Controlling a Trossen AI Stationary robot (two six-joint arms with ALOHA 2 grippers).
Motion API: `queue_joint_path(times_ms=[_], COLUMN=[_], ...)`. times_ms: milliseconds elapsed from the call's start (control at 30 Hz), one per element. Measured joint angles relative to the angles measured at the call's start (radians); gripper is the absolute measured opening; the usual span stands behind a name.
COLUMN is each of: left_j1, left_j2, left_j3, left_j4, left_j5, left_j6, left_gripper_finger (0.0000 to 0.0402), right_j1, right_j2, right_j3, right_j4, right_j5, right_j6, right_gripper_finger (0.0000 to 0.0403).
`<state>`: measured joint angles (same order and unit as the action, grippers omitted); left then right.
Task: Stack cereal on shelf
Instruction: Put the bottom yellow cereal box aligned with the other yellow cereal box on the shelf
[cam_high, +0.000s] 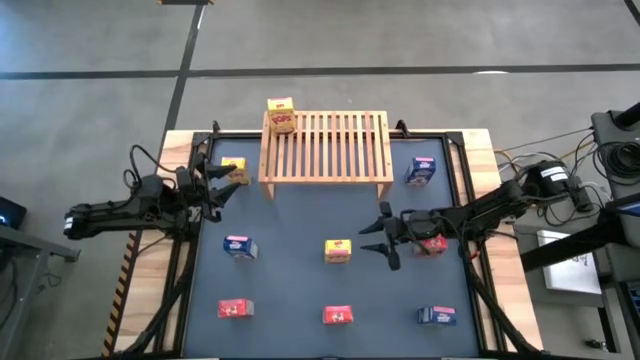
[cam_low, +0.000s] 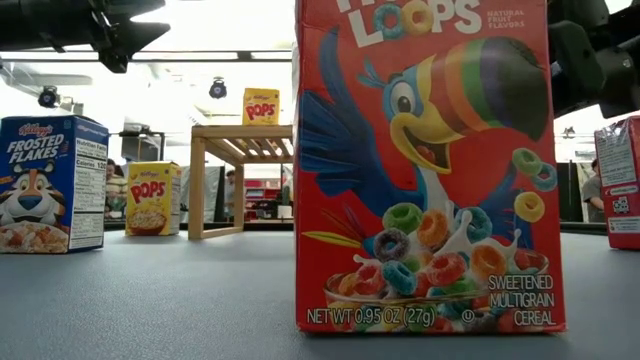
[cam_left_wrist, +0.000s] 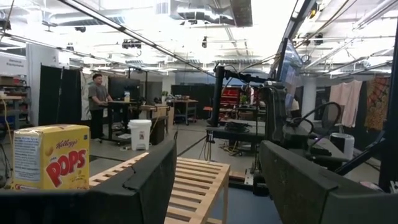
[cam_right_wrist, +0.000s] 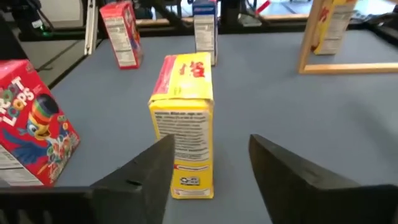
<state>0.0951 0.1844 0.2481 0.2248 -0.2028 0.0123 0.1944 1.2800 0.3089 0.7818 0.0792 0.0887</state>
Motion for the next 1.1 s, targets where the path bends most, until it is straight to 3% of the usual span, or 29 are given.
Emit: queue_joint_path(times_ms=[267,467,867,1100], left_j1=[0.000,0.000,0.000,0.000], left_j2=[0.000,0.003,0.004,0.004], left_j3=[0.000,0.000,0.000,0.000], left_j4=[0.000,-0.003,0.002,0.000], left_j5=[0.000,-0.001,-0.001,-0.001], left_j6=[0.002,0.002,0.002,0.002], left_gripper_finger=[0.0215,0.0215,0.0215,0.0215], right_j1=[0.002,0.004,0.004,0.004], right_j2=[0.064,0.094,0.205,0.294], right_j3=[0.041,0.048,0.110,0.173], right_j4=[0.002,0.013,0.047,0.046], right_j5=[-0.001,-0.004,-0.009,-0.071], right_j6=[0.000,0.004,0.018,0.005], right_gripper_finger=[0.0311,0.0358,0.0365,0.0364])
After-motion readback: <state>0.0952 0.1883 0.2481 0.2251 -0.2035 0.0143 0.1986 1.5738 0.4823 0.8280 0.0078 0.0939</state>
